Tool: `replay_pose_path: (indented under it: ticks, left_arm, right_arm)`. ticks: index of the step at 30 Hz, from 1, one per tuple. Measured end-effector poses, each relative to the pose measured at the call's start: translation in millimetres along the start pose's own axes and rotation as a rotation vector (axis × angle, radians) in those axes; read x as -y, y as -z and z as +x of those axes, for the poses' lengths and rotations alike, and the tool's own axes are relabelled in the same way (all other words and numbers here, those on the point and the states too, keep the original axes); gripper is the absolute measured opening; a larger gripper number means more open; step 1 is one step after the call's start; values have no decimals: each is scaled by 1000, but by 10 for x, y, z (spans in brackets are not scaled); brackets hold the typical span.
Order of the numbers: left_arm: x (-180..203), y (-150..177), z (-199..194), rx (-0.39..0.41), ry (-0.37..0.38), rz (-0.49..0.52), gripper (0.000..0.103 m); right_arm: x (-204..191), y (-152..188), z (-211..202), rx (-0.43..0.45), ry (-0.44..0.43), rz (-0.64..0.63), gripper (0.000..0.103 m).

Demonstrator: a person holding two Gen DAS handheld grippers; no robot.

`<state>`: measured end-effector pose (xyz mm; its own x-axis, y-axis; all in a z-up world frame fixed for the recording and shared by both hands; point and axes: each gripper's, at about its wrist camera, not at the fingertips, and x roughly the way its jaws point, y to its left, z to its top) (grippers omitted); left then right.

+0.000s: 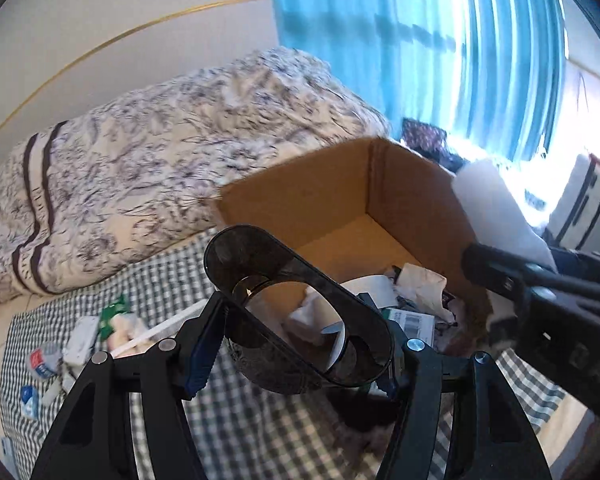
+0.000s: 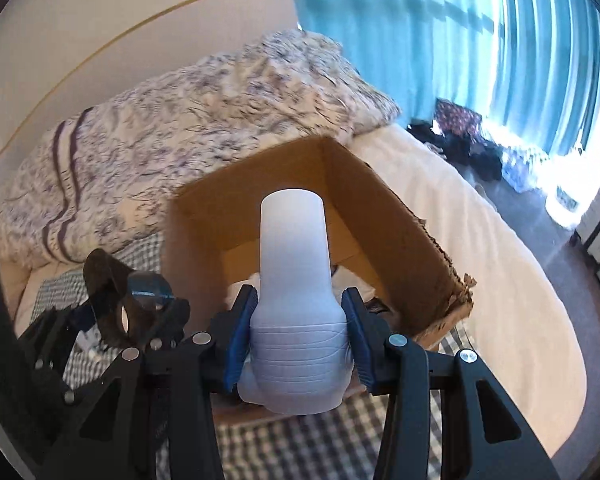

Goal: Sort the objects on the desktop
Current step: 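Carry the eye mask and white cup over the cardboard box and open both tools, then move both tools back over the remaining items on the cloth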

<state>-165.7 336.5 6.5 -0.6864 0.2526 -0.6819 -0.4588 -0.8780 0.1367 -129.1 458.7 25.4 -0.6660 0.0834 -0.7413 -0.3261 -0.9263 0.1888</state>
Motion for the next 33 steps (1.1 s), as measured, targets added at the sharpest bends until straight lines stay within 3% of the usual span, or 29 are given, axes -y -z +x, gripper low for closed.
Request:
replay_pose_path:
  ticks: [8, 10, 11, 14, 15, 17, 24, 33]
  left_arm:
    - [220, -14, 336, -37, 11, 31, 66]
    - [238, 3, 376, -44, 11, 46, 69]
    - [245, 12, 378, -43, 4, 56, 77]
    - [298, 28, 314, -20, -50, 90, 95]
    - [302, 33, 271, -5, -64, 93, 97]
    - [269, 39, 185, 7, -48, 79, 97]
    - [-57, 62, -233, 40, -55, 9, 97]
    - [-839, 527, -899, 37, -173, -131, 99]
  right_arm:
    - [233, -64, 429, -53, 19, 13, 44]
    - [213, -53, 442, -38, 42, 0, 44]
    - [203, -50, 432, -28, 54, -5, 44]
    - [149, -43, 343, 14, 117, -17, 65]
    - [138, -44, 309, 28, 123, -21, 74]
    - [101, -44, 235, 44, 109, -25, 74]
    - [-141, -35, -172, 94, 75, -47, 74]
    - [-919, 360, -793, 155, -20, -126, 74]
